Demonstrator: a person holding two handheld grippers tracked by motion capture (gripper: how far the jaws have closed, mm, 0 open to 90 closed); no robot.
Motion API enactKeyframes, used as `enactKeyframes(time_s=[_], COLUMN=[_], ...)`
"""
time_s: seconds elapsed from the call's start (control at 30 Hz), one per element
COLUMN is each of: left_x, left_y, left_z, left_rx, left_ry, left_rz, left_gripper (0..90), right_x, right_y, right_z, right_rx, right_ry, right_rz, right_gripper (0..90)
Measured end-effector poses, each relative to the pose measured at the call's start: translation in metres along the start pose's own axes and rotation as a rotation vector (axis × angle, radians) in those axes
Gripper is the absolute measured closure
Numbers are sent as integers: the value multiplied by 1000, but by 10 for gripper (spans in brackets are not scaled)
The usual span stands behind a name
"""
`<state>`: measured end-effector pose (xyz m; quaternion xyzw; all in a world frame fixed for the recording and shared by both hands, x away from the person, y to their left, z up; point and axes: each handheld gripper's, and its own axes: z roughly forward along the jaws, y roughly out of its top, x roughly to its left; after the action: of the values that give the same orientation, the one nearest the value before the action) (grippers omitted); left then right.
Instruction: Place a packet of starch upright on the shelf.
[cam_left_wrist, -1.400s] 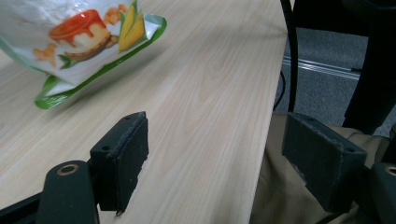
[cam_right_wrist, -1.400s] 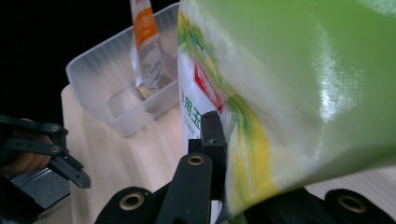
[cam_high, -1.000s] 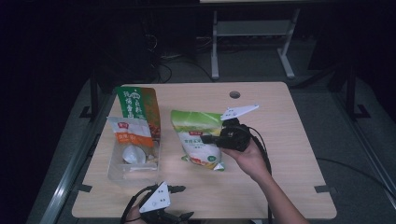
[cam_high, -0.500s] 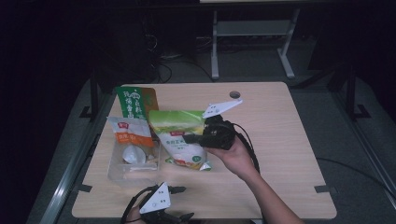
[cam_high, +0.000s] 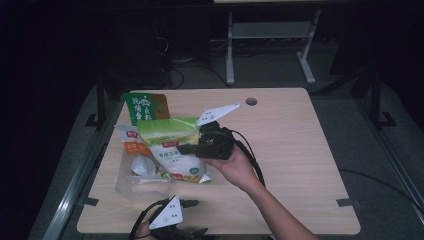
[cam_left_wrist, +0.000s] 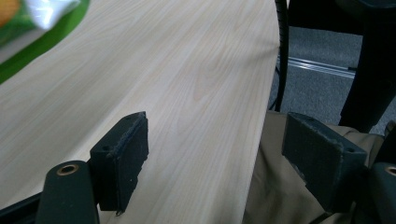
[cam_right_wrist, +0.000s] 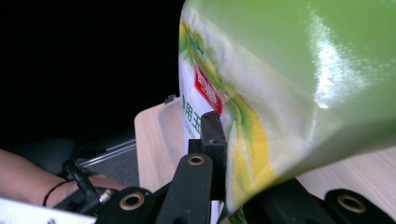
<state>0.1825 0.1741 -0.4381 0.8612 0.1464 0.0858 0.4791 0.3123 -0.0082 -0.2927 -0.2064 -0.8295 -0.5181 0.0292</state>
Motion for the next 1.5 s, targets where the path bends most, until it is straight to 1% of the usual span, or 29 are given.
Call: enactKeyframes(time_s=[0.13,0.23,0.5,0.63,0.7,0.77,1.1,1.23,1.27,1.37,1.4,1.43,1.47,1.5], left_x=[1,0,0,0,0,0,1,0,0,1,1,0,0,0], left_y=[0,0,0,0,0,0,0,0,-1,-1,-1,-1,-1,-1], left_z=[0,1,0,0,0,0,-1,-1,-1,-1,-1,-1,-1,-1], left_rx=[3,-4,-6,-11,-11,-11,-3,-7,-8,-2,-6,-6,-6,-6], left_ry=[0,-4,-3,-4,-4,-4,-5,-6,-6,-5,-7,-5,-6,-6], left_rz=[16,2,-1,0,-1,0,5,-4,-2,8,12,-4,3,2], left_gripper=[226,226,226,226,226,226,226,226,226,226,226,226,226,226], right_x=[5,7,13,15,15,16,17,17,16,16,15,15,15,15], right_y=[6,11,20,23,24,26,31,31,31,31,31,31,31,31], right_z=[8,15,37,48,54,60,88,98,101,107,108,111,112,115], right_rx=[3,1,5,10,14,14,24,34,37,45,48,47,50,52], right_ry=[18,30,61,75,76,84,124,133,133,141,141,145,146,145], right_rz=[-7,-15,-27,-26,-35,-28,-26,-23,-27,-17,-22,-20,-18,-19], right_gripper=[898,898,899,898,899,899,898,899,899,899,898,899,899,899])
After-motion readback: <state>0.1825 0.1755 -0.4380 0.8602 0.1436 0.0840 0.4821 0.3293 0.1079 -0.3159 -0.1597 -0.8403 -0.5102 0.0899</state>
